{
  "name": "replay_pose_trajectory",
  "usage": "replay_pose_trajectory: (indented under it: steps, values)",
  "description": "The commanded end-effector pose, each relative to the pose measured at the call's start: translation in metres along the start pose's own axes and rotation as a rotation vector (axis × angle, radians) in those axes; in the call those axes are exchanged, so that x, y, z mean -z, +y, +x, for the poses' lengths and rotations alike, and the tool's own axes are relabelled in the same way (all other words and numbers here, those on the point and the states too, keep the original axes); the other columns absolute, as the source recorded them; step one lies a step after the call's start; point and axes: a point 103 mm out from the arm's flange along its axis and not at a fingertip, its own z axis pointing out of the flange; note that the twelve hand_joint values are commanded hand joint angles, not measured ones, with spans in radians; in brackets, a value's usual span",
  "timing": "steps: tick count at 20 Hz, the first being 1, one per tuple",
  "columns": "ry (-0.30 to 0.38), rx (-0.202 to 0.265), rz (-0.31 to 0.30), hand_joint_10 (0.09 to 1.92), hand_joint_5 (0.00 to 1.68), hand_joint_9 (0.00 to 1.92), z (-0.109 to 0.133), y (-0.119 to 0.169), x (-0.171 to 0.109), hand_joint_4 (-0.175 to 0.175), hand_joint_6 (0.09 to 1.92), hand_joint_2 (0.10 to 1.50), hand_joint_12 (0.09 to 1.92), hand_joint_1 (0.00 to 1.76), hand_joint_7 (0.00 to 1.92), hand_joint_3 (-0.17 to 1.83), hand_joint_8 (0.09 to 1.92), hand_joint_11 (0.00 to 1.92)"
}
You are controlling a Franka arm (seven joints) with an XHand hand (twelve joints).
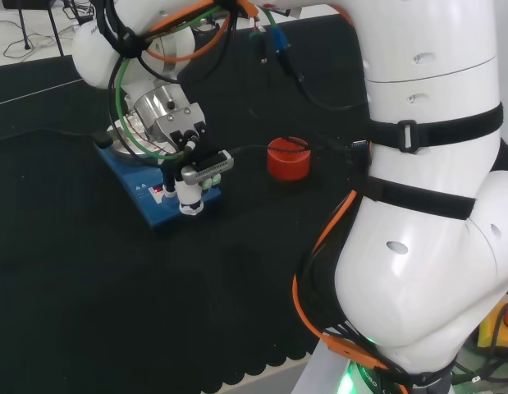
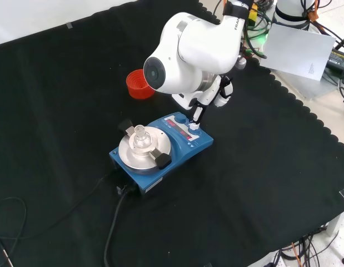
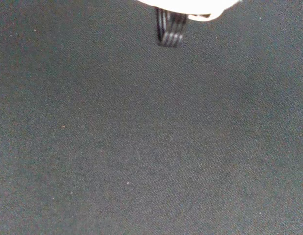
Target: Turn on the heater.
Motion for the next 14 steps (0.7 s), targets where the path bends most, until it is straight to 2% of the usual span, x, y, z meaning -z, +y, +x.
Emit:
replay_pose_trajectory:
  steps: [1, 4, 9, 14]
  values:
    - [-0.002, -0.002, 0.001, 1.58, 0.30, 1.69, 0.000, -0.002, 0.000, -0.025, 0.09, 0.66, 1.60, 1.42, 1.55, 1.10, 1.71, 1.64]
    - [0.008, 0.005, -0.009, 1.58, 0.31, 1.69, 0.000, -0.008, 0.006, -0.026, 0.09, 0.66, 1.60, 1.42, 1.55, 1.10, 1.71, 1.64]
    - [0.021, 0.017, -0.066, 1.58, 0.31, 1.69, 0.001, -0.032, 0.029, -0.026, 0.09, 0.66, 1.60, 1.42, 1.55, 1.10, 1.71, 1.64]
    - [0.029, 0.010, -0.097, 1.57, 0.31, 1.69, -0.004, -0.047, 0.038, -0.026, 0.09, 0.66, 1.60, 1.42, 1.55, 1.11, 1.71, 1.64]
